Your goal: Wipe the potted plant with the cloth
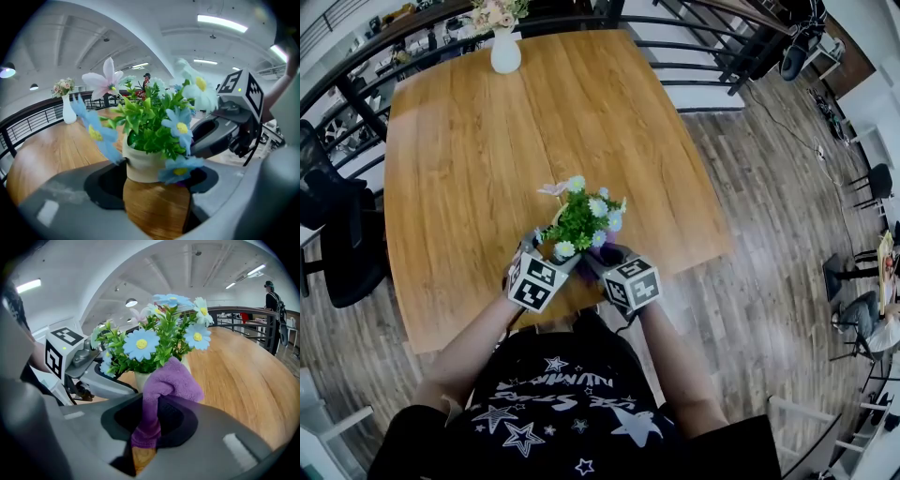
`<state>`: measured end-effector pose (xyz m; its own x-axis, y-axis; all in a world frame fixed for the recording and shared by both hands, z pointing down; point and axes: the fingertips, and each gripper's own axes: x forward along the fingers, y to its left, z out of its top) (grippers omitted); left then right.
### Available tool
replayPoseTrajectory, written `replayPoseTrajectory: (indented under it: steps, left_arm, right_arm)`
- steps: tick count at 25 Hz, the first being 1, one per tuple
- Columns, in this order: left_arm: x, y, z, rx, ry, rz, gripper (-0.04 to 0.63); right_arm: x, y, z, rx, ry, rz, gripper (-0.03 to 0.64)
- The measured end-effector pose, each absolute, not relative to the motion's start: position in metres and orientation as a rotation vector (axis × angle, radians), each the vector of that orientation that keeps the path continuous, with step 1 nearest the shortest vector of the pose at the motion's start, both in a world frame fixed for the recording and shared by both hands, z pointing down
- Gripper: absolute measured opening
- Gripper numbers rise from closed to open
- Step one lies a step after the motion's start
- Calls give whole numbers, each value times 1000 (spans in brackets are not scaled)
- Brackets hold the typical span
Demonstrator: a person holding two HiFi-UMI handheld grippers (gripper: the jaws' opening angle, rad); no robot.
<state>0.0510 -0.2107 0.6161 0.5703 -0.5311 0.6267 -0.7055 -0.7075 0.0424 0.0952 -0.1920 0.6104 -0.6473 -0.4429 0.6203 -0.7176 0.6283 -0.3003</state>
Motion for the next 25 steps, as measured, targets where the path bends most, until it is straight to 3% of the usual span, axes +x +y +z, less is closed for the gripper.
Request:
replayPoseTrajectory:
  steps: [15,23,25]
  left_arm:
    - [75,-162,614,2644,-724,911,371]
    - [55,-173,610,2704,-637,942,372]
    - [51,-177,605,2740,-563,950,416]
  right_arm:
    - [132,-216,609,1094,-2298,741,80]
    - [132,-212,611,1076,-2299,732,80]
    - [131,-212,610,1070,-2300,734,80]
